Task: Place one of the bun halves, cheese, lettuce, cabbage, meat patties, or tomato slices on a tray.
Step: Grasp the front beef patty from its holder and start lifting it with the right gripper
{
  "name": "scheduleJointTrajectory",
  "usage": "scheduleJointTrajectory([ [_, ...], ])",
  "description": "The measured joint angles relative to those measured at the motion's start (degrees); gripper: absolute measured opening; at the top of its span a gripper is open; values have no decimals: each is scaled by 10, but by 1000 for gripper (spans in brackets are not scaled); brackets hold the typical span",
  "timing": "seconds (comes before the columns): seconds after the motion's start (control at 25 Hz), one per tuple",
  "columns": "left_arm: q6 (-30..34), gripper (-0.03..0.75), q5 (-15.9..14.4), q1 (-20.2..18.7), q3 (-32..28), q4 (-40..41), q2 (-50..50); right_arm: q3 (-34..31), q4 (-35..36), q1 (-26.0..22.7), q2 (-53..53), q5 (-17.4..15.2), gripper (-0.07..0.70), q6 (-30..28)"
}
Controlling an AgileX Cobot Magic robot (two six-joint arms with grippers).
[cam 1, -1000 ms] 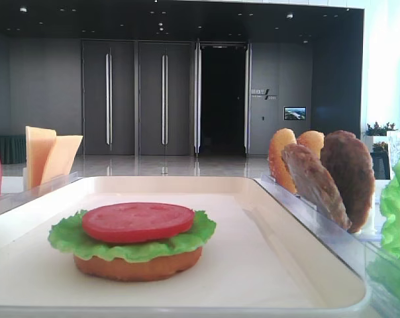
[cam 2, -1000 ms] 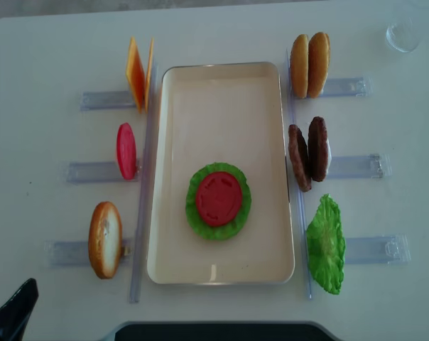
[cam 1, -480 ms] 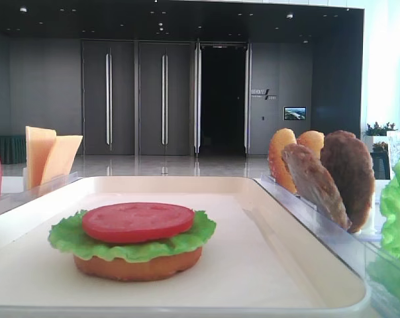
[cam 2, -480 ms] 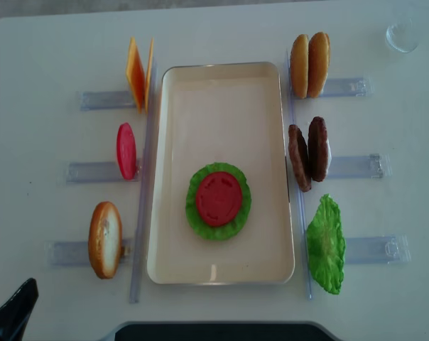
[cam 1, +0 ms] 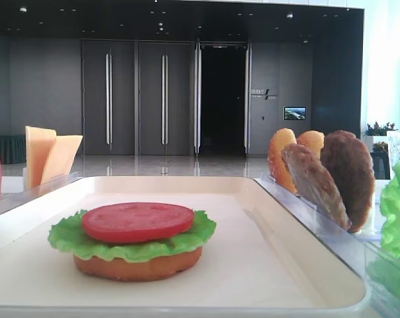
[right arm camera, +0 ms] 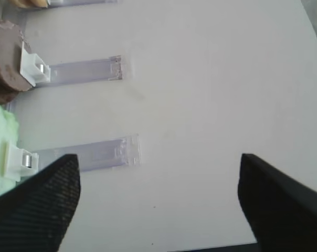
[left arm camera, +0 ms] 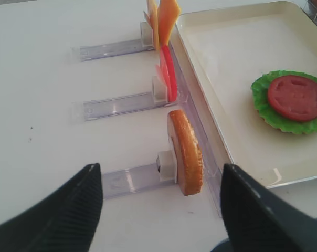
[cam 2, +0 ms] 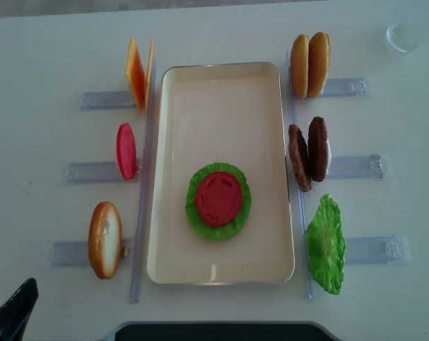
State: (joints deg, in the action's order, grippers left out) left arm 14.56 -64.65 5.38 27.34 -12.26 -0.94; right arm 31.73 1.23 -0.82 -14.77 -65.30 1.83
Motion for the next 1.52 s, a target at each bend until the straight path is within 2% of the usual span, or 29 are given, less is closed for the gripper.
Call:
scheduleJointTrajectory([
  [0.28, 0, 535, 1, 0, 0, 0, 0, 87, -1, 0, -201, -15, 580, 24],
  [0.6, 0, 535, 1, 0, 0, 0, 0, 192, -8, 0, -387, -15, 580, 36],
  [0.88, 0, 535, 1, 0, 0, 0, 0, 252, -8, 0, -467, -11, 580, 17],
  [1.24, 0, 535, 1, 0, 0, 0, 0, 304, -8, 3, -534, -41, 580, 14],
  [1.4, 0, 535, 1, 0, 0, 0, 0, 304, -8, 34, -536, -45, 580, 32],
  [1.52, 0, 535, 1, 0, 0, 0, 0, 304, -6, 83, -536, -45, 580, 65],
])
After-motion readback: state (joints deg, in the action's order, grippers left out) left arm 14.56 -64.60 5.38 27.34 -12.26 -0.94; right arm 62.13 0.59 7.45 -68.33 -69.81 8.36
